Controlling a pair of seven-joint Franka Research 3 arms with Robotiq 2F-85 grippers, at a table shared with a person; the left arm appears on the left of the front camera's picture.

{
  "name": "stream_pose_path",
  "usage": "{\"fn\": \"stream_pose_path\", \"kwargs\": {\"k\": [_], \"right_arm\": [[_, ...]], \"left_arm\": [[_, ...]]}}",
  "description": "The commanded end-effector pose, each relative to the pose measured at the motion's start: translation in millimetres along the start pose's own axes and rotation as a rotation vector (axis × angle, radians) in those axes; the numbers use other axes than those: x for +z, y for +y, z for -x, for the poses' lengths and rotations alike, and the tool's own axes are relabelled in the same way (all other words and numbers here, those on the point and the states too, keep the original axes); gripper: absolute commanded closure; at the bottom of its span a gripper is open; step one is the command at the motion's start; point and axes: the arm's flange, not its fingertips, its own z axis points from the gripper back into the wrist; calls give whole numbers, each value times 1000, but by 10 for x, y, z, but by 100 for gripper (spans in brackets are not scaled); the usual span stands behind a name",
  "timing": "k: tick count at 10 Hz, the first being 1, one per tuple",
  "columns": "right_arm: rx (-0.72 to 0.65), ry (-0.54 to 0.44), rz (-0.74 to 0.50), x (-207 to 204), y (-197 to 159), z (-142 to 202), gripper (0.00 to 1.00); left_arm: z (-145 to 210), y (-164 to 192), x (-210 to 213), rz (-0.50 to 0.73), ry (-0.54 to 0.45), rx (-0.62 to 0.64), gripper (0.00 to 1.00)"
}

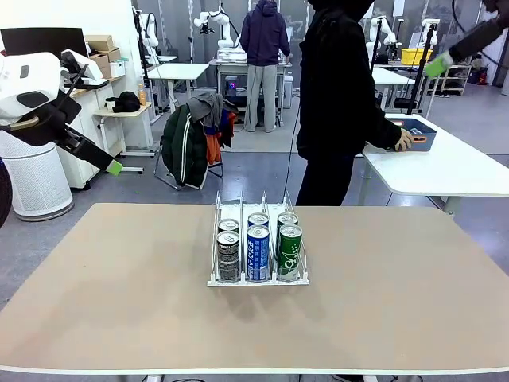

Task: Fill the beverage cans into the dispenser.
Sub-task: Pick up the Ionic drink handed by the human.

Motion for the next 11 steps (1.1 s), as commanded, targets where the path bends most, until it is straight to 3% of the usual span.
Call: {"fn": "stream_pose_path", "kwargs": {"k": [1, 3, 8, 11], "right_arm": [[9, -41, -20, 113, -210, -137, 0], [-10, -83, -2, 193, -373, -174, 0], [-14, -63, 15, 205, -256, -212, 0], [-14, -63, 15, 205, -256, -212, 0]], "left_arm": [[21, 23, -9, 15, 1, -13, 0], [21, 23, -9, 15, 1, -13, 0], [-96, -33, 155, -25, 37, -17, 0], [-437, 231, 672, 28, 11, -205, 0]]}}
